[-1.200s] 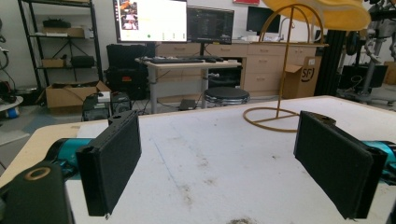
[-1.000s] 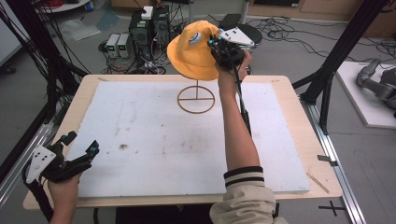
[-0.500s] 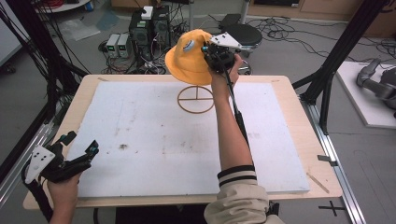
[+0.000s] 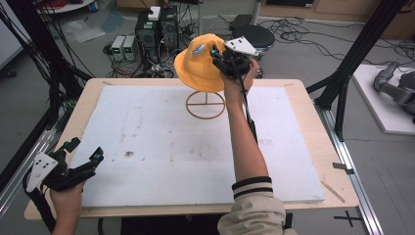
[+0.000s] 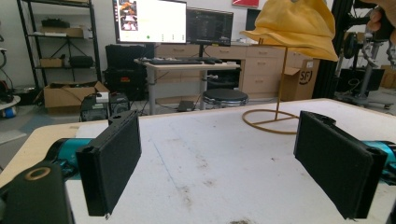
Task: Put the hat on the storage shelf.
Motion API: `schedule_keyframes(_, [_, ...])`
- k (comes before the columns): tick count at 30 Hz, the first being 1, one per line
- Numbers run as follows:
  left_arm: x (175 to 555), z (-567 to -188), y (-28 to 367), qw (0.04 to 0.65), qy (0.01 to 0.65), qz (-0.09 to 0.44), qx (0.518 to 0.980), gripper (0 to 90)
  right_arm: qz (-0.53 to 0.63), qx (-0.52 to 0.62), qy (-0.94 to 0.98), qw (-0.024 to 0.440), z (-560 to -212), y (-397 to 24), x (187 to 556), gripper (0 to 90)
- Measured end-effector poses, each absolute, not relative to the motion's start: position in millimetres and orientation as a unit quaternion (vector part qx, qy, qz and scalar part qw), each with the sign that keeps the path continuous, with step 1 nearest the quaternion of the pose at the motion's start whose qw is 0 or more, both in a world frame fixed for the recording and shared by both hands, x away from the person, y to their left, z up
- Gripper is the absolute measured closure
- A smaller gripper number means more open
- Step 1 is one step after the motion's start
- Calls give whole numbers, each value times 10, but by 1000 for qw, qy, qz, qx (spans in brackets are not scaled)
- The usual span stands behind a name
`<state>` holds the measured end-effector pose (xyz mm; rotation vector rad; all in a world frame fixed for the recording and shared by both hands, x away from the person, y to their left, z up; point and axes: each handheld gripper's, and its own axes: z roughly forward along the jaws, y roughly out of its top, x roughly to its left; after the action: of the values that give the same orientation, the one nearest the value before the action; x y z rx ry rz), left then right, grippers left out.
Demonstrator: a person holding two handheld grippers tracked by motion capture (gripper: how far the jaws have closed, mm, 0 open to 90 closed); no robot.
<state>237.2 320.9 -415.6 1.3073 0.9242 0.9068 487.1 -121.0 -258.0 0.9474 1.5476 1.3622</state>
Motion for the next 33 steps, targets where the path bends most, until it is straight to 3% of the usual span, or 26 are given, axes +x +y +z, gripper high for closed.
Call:
schedule_keyframes(2, [2378, -4157, 3206, 608, 398, 392, 564, 153, 553, 389, 603, 423, -2550, -1253, 4848, 415])
schedule_keyframes(3, [2378, -4157, 3206, 608, 397, 391, 565, 153, 553, 389, 603, 423, -2550, -1253, 4848, 415])
schedule_keyframes(4, [2380, -4157, 3204, 609, 397, 390, 565, 153, 556, 402, 588, 428, -2518, -1297, 4825, 307])
schedule_keyframes(7, [2391, -4160, 3200, 610, 397, 387, 567, 153, 563, 402, 583, 426, -2472, -1348, 4780, 279])
schedule_keyframes(8, [2397, -4162, 3200, 610, 398, 386, 566, 153, 568, 395, 583, 425, -2416, -1398, 4717, 226])
schedule_keyframes(21, [2417, -4131, 3239, 621, 401, 383, 554, 150, 598, 355, 585, 417, -2070, -1848, 4056, 160])
schedule_keyframes(33, [2471, -4101, 3246, 624, 401, 379, 553, 135, 620, 314, 584, 420, -2051, -2494, 3321, 131])
